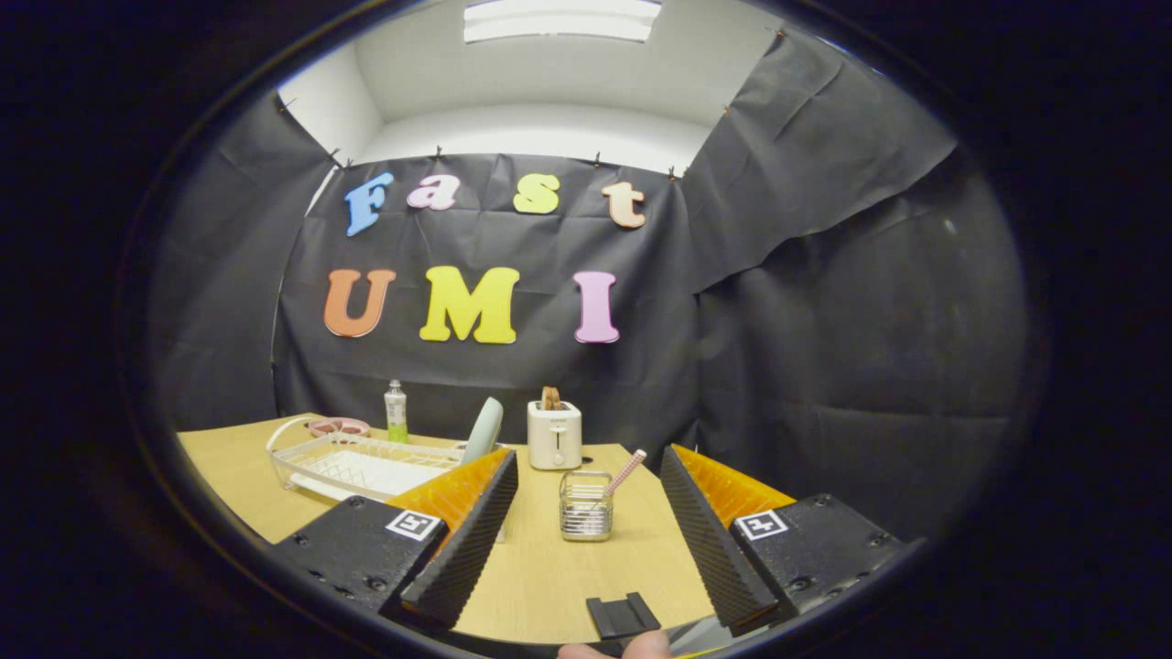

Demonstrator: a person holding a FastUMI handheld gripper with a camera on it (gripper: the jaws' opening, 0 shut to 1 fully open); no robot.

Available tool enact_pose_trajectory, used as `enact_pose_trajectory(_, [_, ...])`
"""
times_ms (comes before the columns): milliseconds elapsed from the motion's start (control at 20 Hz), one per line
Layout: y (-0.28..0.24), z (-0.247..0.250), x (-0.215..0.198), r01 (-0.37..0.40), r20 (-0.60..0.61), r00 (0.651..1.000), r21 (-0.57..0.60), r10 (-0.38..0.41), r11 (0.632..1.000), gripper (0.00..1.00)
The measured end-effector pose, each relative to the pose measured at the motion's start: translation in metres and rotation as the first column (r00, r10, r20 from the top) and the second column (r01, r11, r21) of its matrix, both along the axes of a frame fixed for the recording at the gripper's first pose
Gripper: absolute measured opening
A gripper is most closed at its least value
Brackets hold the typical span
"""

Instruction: Take the plate from the dish rack, then take the spoon from the basket and place it into the plate.

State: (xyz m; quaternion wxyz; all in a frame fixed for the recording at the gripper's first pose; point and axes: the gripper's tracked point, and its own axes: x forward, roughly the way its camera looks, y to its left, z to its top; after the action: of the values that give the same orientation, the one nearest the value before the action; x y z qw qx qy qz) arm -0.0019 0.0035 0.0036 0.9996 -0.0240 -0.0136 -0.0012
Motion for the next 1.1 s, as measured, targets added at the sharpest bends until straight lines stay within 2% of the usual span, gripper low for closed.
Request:
enact_pose_trajectory(250, [0.001,0.004,0.002,-0.003,0.011,1.000,0.014,0.002,1.000,1.00])
enact_pose_trajectory(450, [-0.001,0.023,0.007,0.007,0.023,1.000,0.023,-0.008,1.000,1.00])
enact_pose_trajectory(600, [0.006,0.038,0.017,-0.013,0.001,1.000,0.021,0.013,1.000,1.00])
enact_pose_trajectory(800, [0.027,0.048,0.039,-0.083,-0.093,0.992,-0.012,0.082,0.996,1.00])
enact_pose_trajectory(1100, [0.067,0.087,0.081,-0.171,-0.167,0.972,-0.025,0.165,0.985,1.00])
